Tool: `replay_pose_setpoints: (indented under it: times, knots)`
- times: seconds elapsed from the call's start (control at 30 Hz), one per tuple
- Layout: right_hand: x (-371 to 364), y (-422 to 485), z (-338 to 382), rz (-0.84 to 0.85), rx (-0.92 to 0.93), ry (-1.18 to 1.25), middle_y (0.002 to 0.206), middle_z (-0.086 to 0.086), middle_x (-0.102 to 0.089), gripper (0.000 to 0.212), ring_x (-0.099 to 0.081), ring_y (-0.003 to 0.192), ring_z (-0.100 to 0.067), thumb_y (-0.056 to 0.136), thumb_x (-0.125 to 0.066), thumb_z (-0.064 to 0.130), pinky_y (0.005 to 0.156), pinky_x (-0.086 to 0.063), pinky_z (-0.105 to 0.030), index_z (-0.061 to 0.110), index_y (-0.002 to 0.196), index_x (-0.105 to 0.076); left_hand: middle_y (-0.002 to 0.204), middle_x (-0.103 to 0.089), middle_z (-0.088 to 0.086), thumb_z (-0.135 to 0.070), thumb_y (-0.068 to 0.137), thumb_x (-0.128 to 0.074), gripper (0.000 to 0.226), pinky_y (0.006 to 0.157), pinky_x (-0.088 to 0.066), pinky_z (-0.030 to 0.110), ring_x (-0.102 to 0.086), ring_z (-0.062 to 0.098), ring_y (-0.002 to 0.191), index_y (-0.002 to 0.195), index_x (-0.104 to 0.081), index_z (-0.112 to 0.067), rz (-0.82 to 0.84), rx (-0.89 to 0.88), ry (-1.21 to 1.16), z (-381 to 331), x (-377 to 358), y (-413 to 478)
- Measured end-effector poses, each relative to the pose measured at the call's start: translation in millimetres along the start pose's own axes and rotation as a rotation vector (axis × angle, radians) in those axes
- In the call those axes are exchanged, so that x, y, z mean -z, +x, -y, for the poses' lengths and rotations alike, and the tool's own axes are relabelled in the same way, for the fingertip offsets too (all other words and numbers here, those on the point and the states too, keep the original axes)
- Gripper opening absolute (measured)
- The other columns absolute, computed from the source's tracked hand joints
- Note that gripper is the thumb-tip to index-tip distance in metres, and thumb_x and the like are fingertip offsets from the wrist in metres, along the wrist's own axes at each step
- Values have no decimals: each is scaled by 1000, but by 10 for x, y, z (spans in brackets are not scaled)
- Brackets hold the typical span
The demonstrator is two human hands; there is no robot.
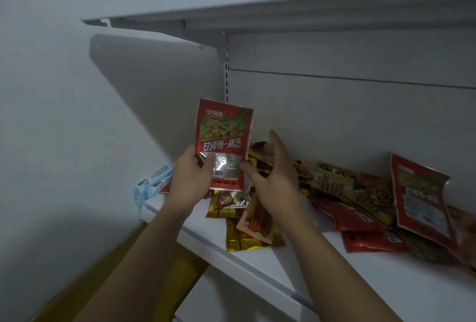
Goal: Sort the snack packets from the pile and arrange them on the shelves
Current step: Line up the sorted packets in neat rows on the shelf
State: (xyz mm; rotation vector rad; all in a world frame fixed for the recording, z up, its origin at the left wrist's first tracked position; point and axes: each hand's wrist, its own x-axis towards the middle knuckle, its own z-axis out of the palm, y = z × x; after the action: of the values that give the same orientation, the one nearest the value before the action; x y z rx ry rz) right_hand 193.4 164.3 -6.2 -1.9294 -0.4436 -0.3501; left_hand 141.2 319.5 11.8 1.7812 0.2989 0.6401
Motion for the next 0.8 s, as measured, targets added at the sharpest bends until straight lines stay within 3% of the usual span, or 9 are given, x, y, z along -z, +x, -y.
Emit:
replay_pose_setpoints:
  times: [0.1,0.17,0.23,0.37,0.43,0.5,0.6,0.67,0.8]
  knots:
    - [3,-19,12,133,23,92,137,15,-53,82,-55,118,-5,85,-71,45,96,-53,-34,43,150,-21,101,-74,2,-22,99,-56,21,73,-60,40,-74,19,84,119,-59,-16,117,117,-227,-21,-63,-50]
    - [-3,-32,-5,170,16,183,128,16,-57,79,-58,104,4,87,-71,34,83,-54,-18,42,150,-23,104,-75,4,-22,99,-56,22,80,-59,42,-74,22,89,120,-60,-14,173,137,-261,25,-78,-78]
    - [4,-42,-44,174,25,234,126,15,-57,77,-60,103,2,88,-71,26,76,-53,-12,40,149,-26,105,-75,5,-23,100,-55,22,82,-58,42,-74,23,91,119,-62,-14,236,143,-232,83,-71,-87]
    - [-8,-64,-87,200,33,187,127,12,-55,55,-59,113,-9,91,-69,21,76,-52,-10,34,139,-46,104,-75,3,-28,97,-60,24,87,-57,50,-74,25,90,118,-63,-17,269,153,-189,121,-58,-67]
    - [-24,-74,-105,139,21,131,131,8,-56,50,-59,113,-10,91,-69,24,84,-56,-22,33,136,-51,101,-76,2,-27,95,-63,19,83,-59,47,-75,21,85,112,-65,-19,202,136,-163,112,-84,-66]
    - [-38,-75,-123,28,111,-4,132,5,-56,45,-57,115,-10,91,-68,29,91,-54,-32,30,134,-55,93,-75,-3,-27,93,-66,11,72,-61,40,-74,12,77,103,-65,-22,18,15,-22,85,-118,-76]
    - [-47,-115,-24,111,139,120,125,11,-61,42,-57,113,-2,94,-62,36,90,-51,-20,28,135,-56,84,-70,-10,-26,91,-69,7,66,-58,32,-68,5,74,96,-66,-22,-130,-278,218,67,-181,-94]
    - [-53,-143,59,205,93,212,115,19,-64,40,-60,105,6,94,-61,39,86,-50,-15,33,133,-53,91,-70,-9,-22,88,-70,13,74,-53,30,-65,10,86,100,-68,-22,-33,-437,339,85,-239,-128]
    - [-67,-82,0,79,14,220,107,14,-67,35,-62,99,1,92,-66,34,80,-45,-8,24,125,-59,108,-57,-16,-38,81,-60,37,93,-42,30,-49,10,111,117,-57,-28,283,-513,474,175,-219,-216]
